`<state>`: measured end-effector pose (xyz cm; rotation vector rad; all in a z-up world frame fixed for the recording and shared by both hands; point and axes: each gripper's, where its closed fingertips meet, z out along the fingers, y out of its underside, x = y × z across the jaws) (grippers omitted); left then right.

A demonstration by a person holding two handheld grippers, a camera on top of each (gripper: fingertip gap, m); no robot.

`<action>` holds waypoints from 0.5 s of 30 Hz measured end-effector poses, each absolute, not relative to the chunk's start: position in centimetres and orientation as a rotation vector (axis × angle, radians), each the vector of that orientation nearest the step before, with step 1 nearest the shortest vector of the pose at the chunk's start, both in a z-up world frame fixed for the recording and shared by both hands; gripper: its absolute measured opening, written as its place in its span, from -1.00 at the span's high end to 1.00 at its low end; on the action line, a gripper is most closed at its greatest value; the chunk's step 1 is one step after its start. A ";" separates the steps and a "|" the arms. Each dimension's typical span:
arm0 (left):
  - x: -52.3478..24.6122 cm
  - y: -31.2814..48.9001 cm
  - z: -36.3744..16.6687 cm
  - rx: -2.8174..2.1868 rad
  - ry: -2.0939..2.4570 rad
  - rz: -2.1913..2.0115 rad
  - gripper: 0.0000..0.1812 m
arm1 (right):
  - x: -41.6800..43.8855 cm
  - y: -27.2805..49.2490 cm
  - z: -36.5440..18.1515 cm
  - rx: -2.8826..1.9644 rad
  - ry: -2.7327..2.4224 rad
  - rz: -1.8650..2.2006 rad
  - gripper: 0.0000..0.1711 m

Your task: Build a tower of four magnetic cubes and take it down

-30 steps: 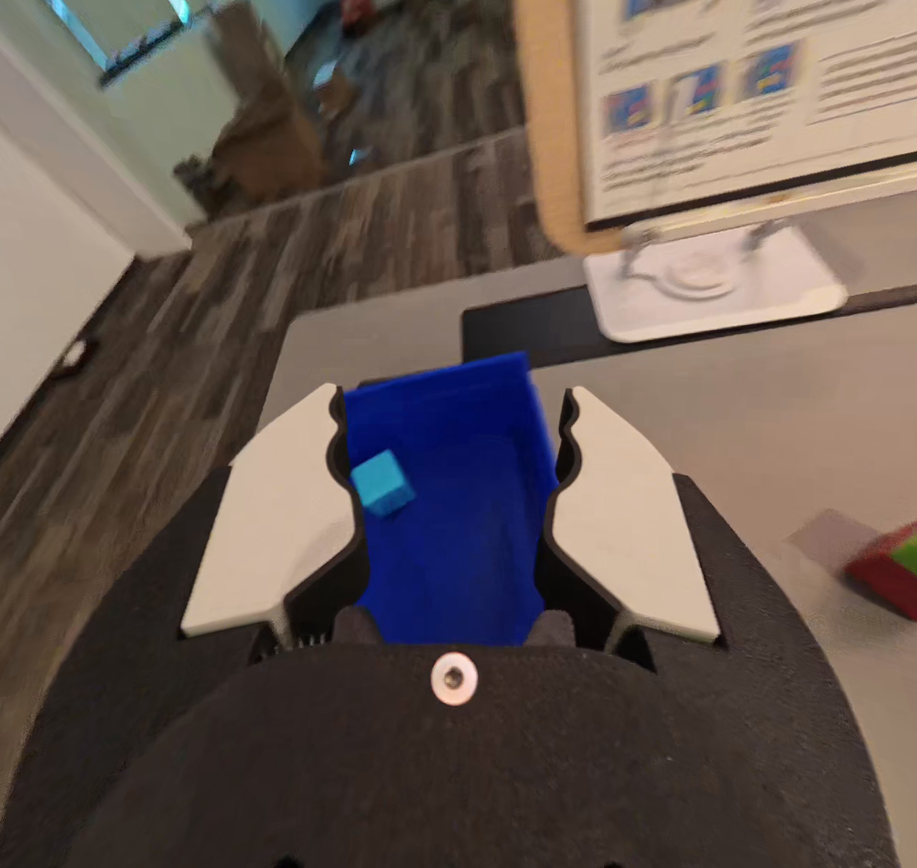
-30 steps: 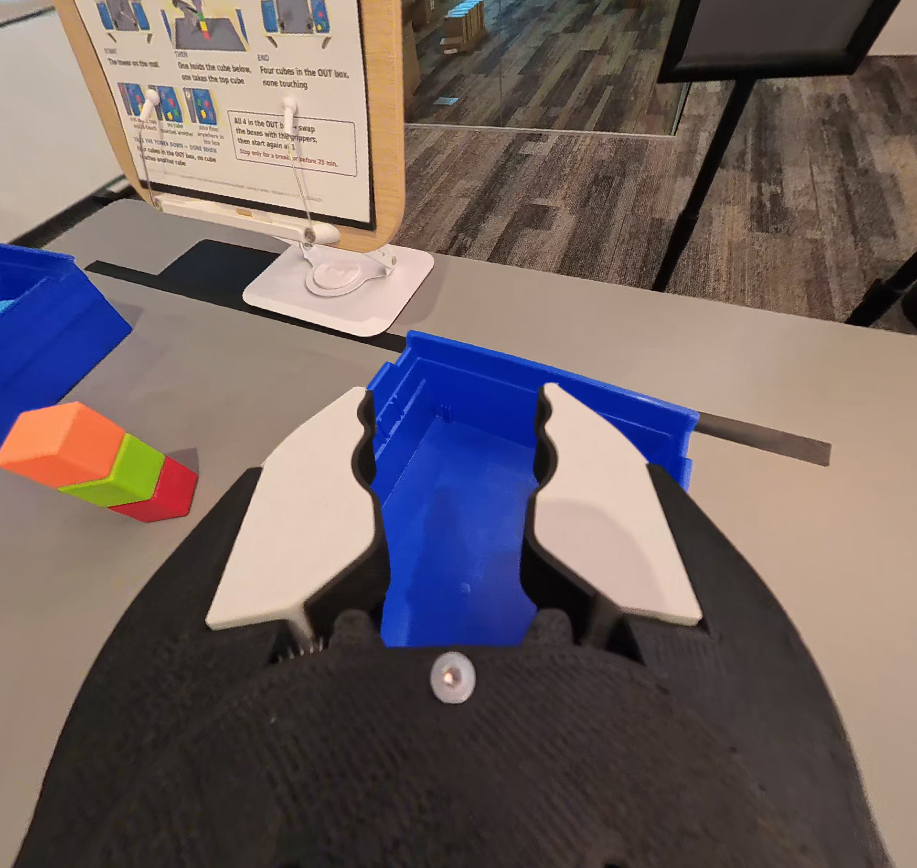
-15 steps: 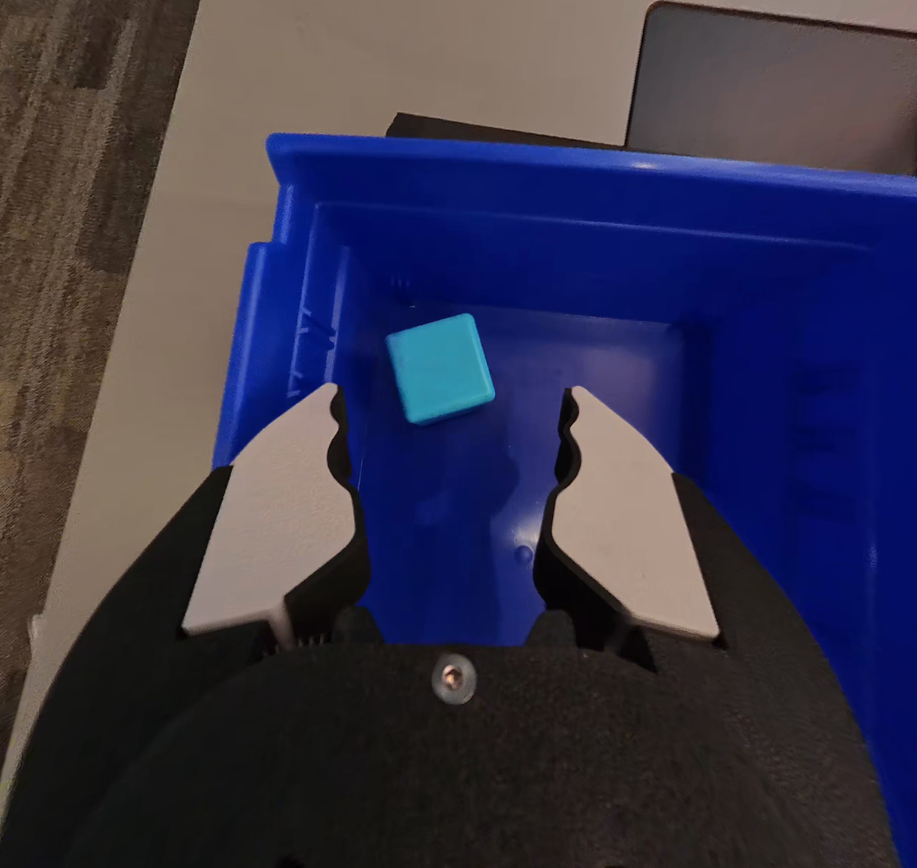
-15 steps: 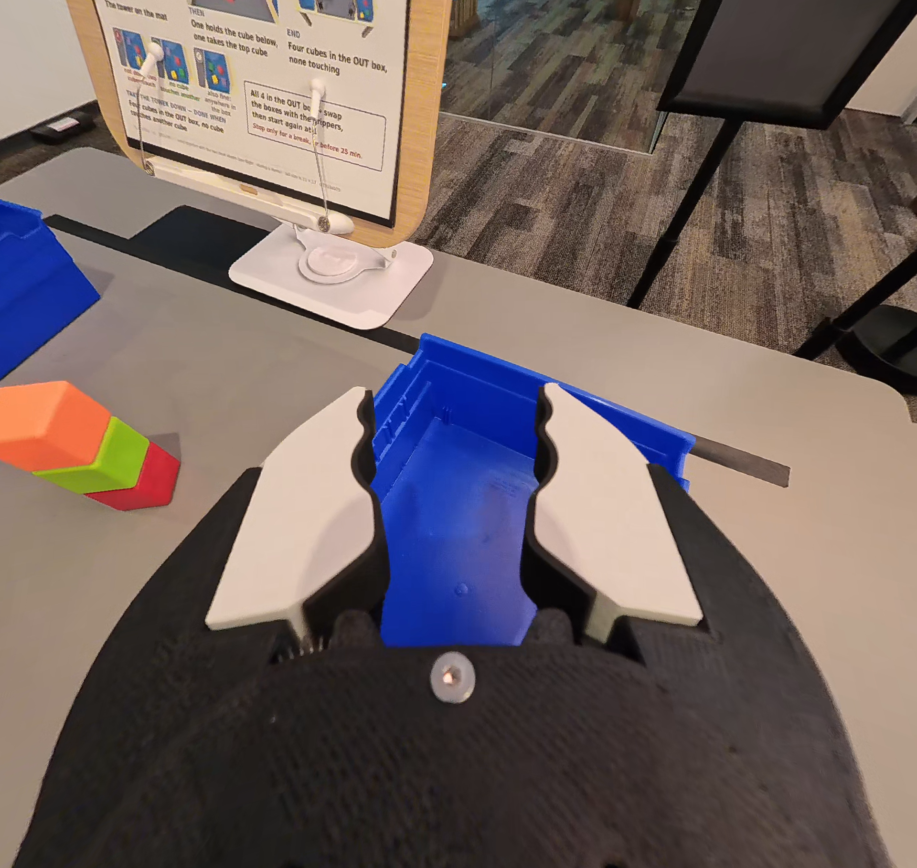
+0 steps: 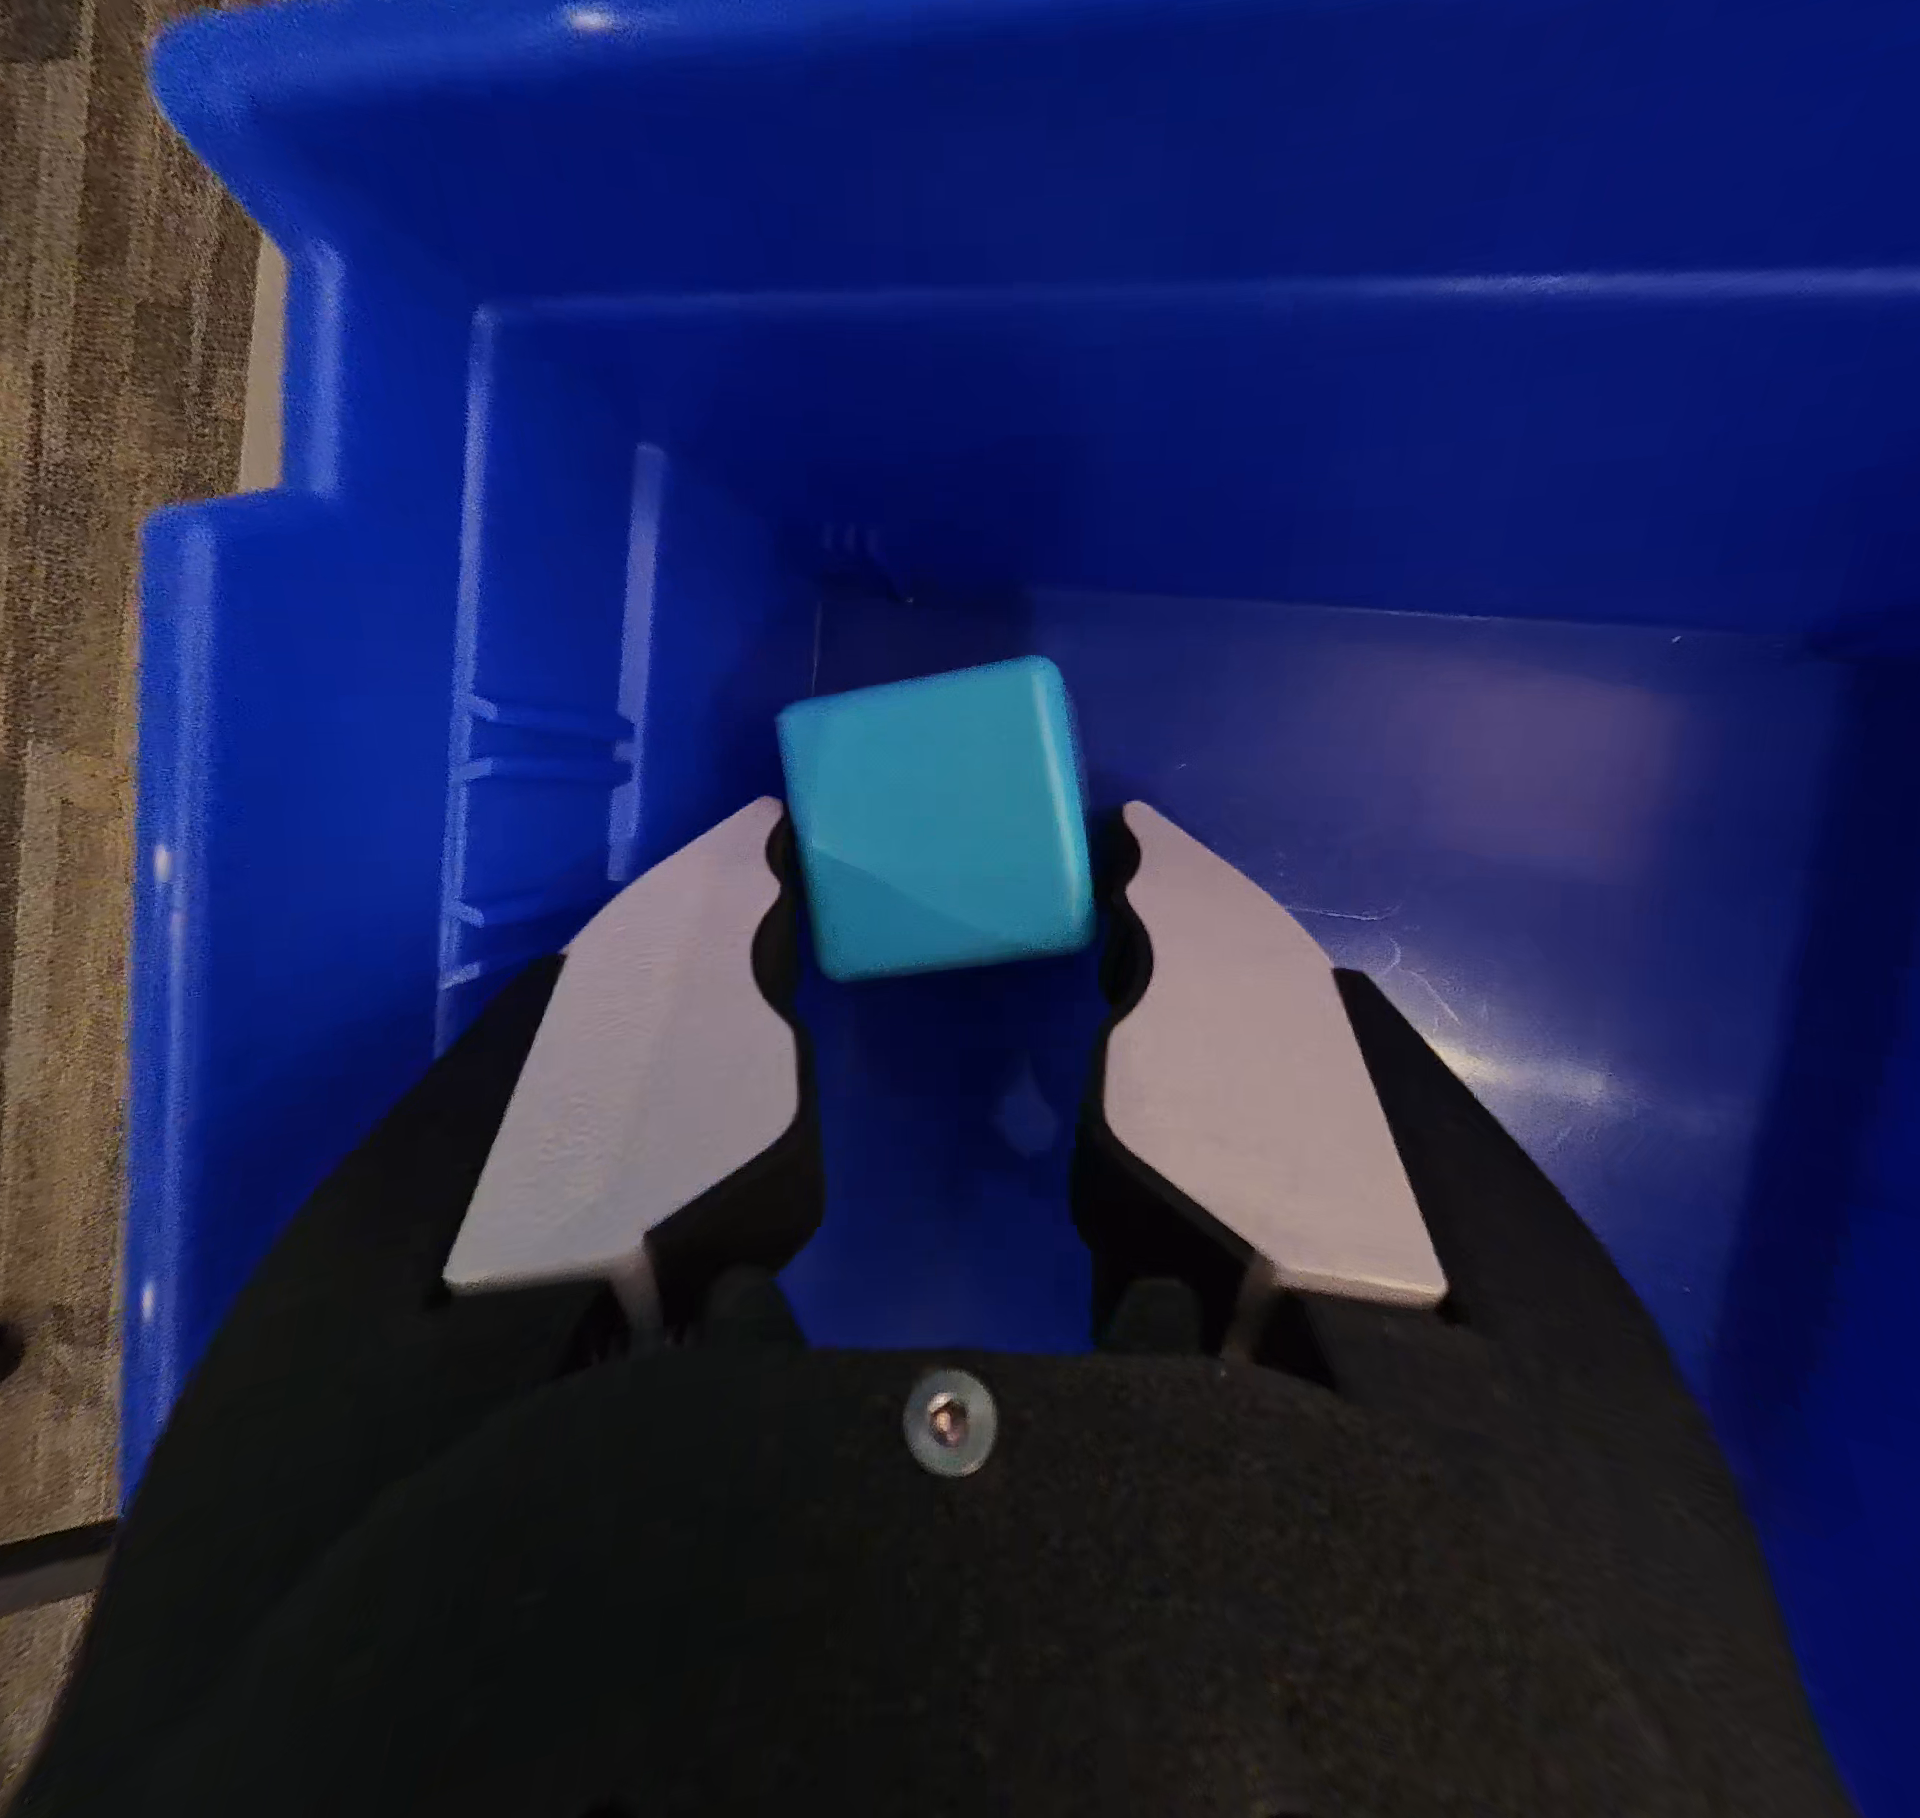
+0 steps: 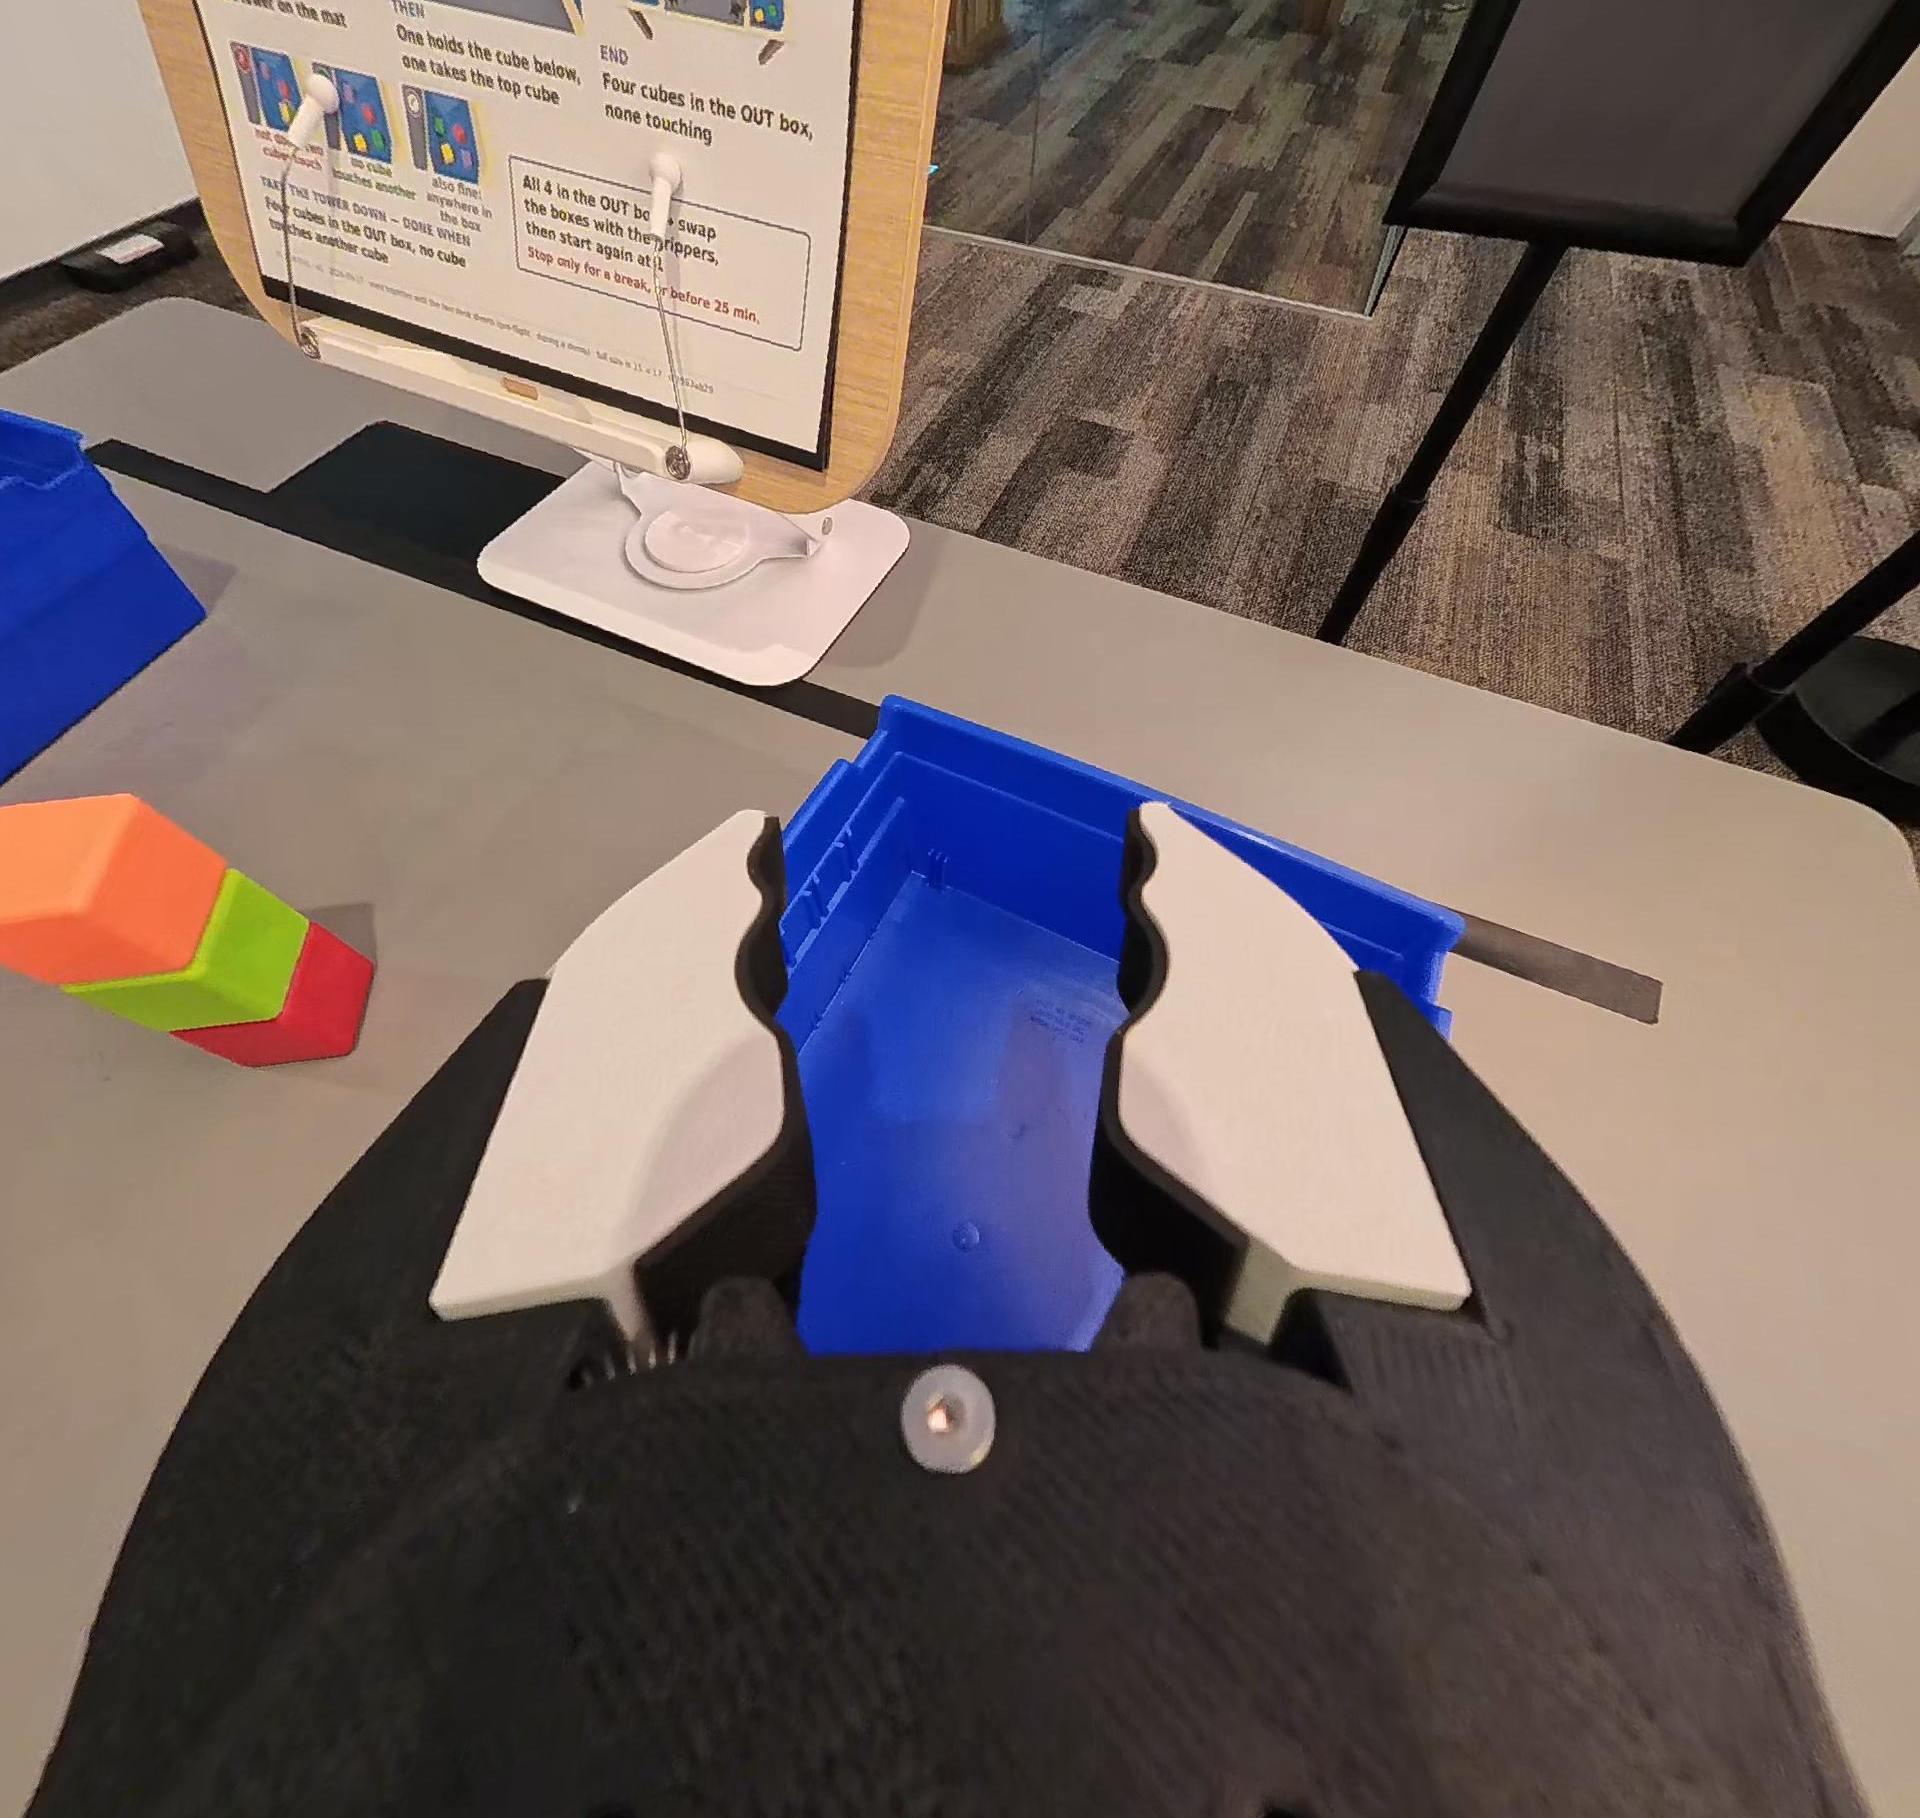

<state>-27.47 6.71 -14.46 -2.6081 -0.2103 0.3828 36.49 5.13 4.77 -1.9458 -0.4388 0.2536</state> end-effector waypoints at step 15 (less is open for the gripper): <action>-20.7 3.6 5.6 -1.972 -0.033 0.543 0.41 | 35.9 5.0 4.8 -1.935 -0.477 0.226 0.26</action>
